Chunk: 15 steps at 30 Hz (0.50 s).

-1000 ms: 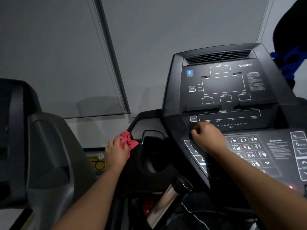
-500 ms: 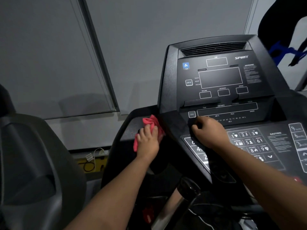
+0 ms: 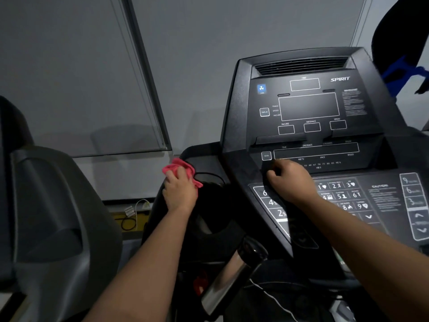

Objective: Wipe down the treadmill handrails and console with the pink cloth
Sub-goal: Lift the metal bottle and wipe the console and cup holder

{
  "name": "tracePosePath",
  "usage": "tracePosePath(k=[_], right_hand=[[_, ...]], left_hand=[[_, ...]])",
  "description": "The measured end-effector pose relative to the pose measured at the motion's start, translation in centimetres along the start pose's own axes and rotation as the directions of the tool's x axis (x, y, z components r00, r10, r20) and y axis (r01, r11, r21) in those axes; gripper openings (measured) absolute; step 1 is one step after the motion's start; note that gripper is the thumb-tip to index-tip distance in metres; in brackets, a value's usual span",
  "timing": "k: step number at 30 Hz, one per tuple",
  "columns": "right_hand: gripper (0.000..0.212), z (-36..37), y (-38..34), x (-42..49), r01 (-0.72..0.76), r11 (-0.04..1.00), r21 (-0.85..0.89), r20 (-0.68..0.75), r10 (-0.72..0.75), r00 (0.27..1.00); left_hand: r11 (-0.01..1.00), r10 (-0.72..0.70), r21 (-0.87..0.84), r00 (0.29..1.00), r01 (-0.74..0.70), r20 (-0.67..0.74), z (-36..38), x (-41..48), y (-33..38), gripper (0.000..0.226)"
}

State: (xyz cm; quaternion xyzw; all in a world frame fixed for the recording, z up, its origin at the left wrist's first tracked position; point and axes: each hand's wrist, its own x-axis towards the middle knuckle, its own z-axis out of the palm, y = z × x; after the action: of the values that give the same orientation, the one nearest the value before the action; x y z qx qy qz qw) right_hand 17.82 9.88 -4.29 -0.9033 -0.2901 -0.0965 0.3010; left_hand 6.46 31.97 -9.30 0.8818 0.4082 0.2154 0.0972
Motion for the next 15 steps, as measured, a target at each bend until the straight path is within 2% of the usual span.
tracePosePath(k=[3,7,9,10,12,13,15], right_hand=[[0.018,0.0,0.1,0.0,0.006,1.0,0.013,0.007,-0.006,1.0],[0.018,-0.1,0.2,-0.1,0.021,0.999,0.048,0.021,-0.022,1.0],[0.017,-0.2,0.3,-0.2,0.032,0.998,0.061,0.043,-0.035,0.998],[0.017,-0.2,0.4,-0.2,0.046,0.997,0.063,0.05,-0.049,0.998],[0.017,-0.1,0.4,-0.2,0.076,0.996,0.055,0.048,-0.078,0.996],[0.017,-0.2,0.4,-0.3,0.085,0.995,0.052,0.044,-0.087,0.995],[0.017,-0.1,0.4,-0.3,0.094,0.994,0.05,0.035,-0.096,0.995]], left_hand=[[0.962,-0.257,-0.081,0.964,0.262,0.066,-0.6,1.2,-2.9,0.037],[0.851,-0.452,-0.124,0.832,0.51,0.32,0.2,2.4,-9.5,0.042],[0.812,-0.515,-0.134,0.805,0.568,0.295,-1.7,0.4,-9.1,0.04],[0.816,-0.521,-0.13,0.814,0.563,0.256,-2.9,-0.8,-8.0,0.04],[0.861,-0.468,-0.169,0.877,0.48,0.107,-4.1,-2.5,-6.1,0.042],[0.899,-0.398,-0.2,0.917,0.391,0.002,-4.4,-2.9,-5.0,0.042],[0.948,-0.254,-0.239,0.95,0.208,-0.181,-4.5,-2.8,-2.7,0.037]])
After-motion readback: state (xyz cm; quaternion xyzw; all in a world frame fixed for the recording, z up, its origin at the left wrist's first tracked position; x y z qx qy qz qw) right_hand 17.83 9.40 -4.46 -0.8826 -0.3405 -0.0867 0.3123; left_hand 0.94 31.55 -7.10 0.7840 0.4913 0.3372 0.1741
